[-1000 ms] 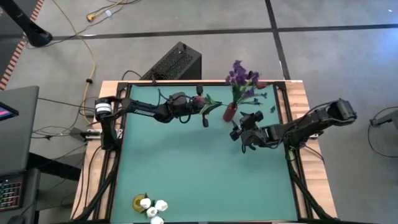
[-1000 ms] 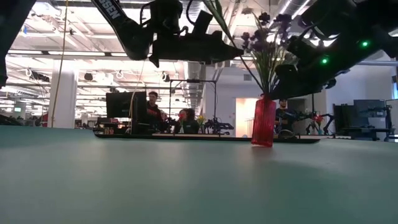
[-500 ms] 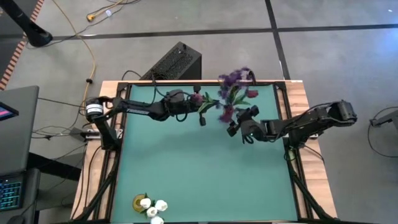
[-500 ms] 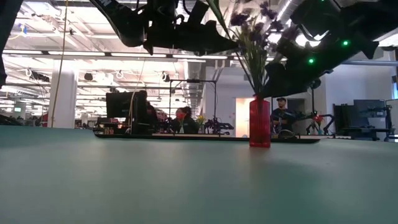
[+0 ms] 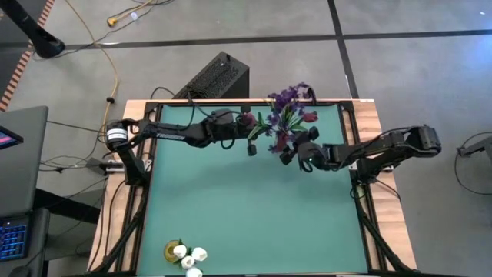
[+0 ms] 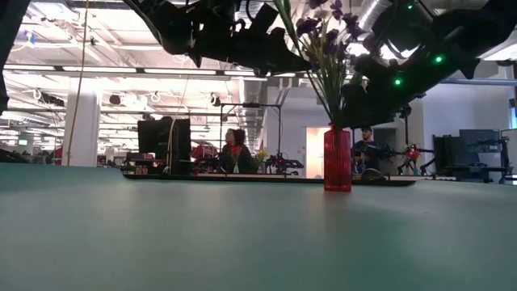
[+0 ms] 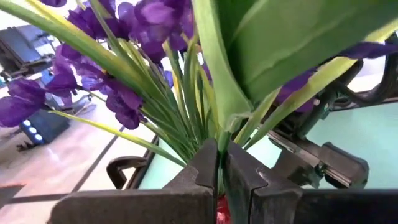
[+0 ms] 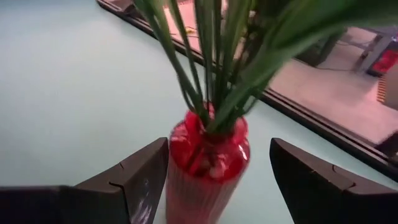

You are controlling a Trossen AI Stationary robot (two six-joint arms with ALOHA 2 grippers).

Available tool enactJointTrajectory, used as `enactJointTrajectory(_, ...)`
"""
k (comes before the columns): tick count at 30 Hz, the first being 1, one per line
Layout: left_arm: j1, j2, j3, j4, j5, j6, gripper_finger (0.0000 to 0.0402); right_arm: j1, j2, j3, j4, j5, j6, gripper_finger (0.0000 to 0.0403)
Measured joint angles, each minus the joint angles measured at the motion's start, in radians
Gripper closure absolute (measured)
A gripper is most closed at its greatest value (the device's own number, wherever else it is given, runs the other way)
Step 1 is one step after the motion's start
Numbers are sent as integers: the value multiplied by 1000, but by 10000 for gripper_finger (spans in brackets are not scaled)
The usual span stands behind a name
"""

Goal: Sort flowers into vase by color
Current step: Put the red flowers into the red vase

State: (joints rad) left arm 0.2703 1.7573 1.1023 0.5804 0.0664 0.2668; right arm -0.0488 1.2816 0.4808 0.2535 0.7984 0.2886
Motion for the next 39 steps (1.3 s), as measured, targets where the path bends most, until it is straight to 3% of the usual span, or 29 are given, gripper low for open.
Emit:
enactJointTrajectory(20,0,13,87,-99,-1,-28,401,-93,0,0,80,-229,-83,97)
enactJointTrajectory(32,7,147,160,-120,5,-39,401,-104,1,-1,72,-225,-79,97)
enactJointTrajectory(39,13,148,171,-159,-3,-43,401,-104,1,-1,64,-228,-81,97)
